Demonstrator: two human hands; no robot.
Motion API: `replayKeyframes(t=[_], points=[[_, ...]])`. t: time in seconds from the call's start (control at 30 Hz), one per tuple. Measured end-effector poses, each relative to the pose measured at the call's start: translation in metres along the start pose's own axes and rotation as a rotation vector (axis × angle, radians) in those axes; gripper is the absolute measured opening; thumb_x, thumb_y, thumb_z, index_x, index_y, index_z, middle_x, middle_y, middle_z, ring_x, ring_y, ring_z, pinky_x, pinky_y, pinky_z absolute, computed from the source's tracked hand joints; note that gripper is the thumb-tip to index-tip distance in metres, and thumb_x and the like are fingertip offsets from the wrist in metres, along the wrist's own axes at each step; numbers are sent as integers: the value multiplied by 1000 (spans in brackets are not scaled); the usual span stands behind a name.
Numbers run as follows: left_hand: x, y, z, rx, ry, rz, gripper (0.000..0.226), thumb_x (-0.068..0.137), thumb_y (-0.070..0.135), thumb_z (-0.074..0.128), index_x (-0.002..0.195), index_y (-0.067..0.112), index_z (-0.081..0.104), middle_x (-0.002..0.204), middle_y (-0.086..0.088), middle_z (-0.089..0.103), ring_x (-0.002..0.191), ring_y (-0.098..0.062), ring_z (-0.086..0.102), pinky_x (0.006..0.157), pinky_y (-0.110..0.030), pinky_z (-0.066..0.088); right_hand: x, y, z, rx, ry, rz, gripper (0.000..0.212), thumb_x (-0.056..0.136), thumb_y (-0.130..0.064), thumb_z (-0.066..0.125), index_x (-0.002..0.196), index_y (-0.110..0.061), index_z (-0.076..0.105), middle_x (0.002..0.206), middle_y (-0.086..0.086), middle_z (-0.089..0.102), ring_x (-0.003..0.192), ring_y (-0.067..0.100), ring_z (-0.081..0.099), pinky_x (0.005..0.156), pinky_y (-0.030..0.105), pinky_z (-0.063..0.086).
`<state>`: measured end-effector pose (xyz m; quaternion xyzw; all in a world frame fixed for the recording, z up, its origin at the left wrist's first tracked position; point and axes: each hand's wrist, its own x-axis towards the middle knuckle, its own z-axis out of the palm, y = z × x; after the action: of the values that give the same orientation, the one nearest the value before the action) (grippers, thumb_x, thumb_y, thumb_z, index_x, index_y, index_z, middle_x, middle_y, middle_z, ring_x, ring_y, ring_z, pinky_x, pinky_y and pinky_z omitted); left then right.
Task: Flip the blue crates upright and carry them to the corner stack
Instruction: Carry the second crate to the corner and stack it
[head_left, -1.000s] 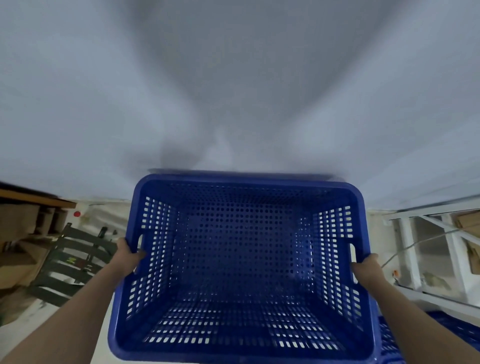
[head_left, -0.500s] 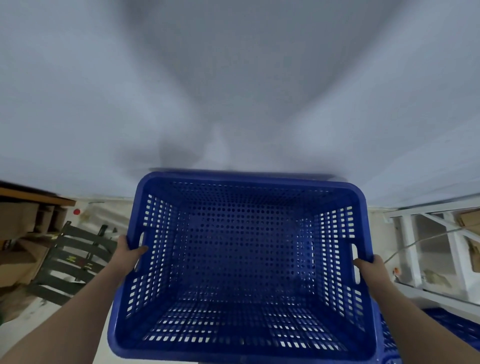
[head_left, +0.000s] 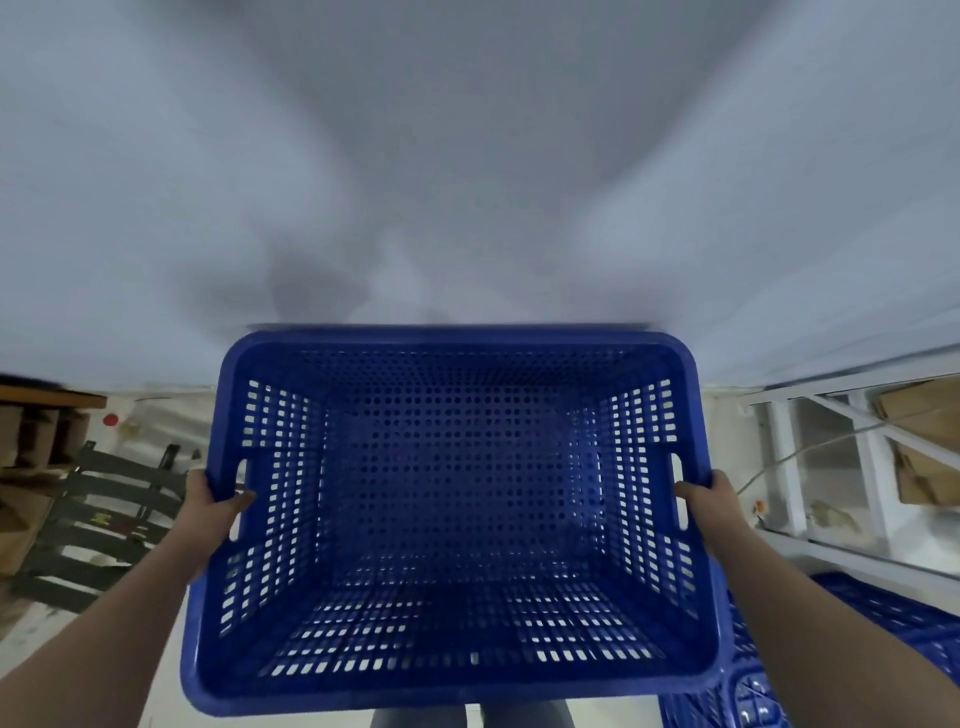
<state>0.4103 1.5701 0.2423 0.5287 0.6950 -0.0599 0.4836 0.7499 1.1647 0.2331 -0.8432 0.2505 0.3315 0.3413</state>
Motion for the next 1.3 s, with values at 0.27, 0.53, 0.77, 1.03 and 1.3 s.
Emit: replayKeyframes(t=[0.27, 0.53, 0.77, 1.03, 1.3], points=[[7, -5, 4, 145, 68, 17, 55, 92, 1, 55, 139, 4, 28, 138, -26, 44, 120, -45, 48, 92, -52, 40, 10, 1, -1, -24, -18, -31, 24, 86, -1, 55, 105, -6, 40, 105, 17, 52, 91, 34, 54, 87, 53, 50], [-30, 5, 8, 460, 99, 0, 89, 86, 23, 68, 152, 5, 11, 150, -29, 26, 134, -48, 33, 111, -53, 32, -11, 12, 2, -259, 52, -75, 47, 80, -12, 62, 120, 5, 44, 110, 26, 58, 96, 42, 60, 82, 51, 53], [-129, 50, 13, 944, -156, 447, 51, 97, 21, 43, 146, 9, 33, 151, -11, 37, 130, -27, 46, 103, -34, 42, -99, -38, -11, -734, -54, -233, 28, 83, -22, 45, 108, -16, 57, 116, 3, 56, 119, 28, 48, 112, 50, 23], [-242, 155, 33, 1070, -158, 933, 59, 98, 33, 38, 152, 13, 21, 158, -5, 26, 143, -21, 30, 115, -30, 29, -201, -82, -87, -917, -28, -744, 61, 92, -29, 40, 150, -22, 24, 156, 2, 30, 140, 21, 34, 116, 41, 20], [-344, 262, 56, 1038, -156, 1331, 66, 98, 39, 37, 154, 15, 12, 162, -4, 15, 149, -19, 18, 119, -29, 17, -273, -69, -223, -634, 314, -599, 63, 93, -25, 41, 151, -12, 19, 156, 8, 28, 140, 25, 33, 114, 32, 29]])
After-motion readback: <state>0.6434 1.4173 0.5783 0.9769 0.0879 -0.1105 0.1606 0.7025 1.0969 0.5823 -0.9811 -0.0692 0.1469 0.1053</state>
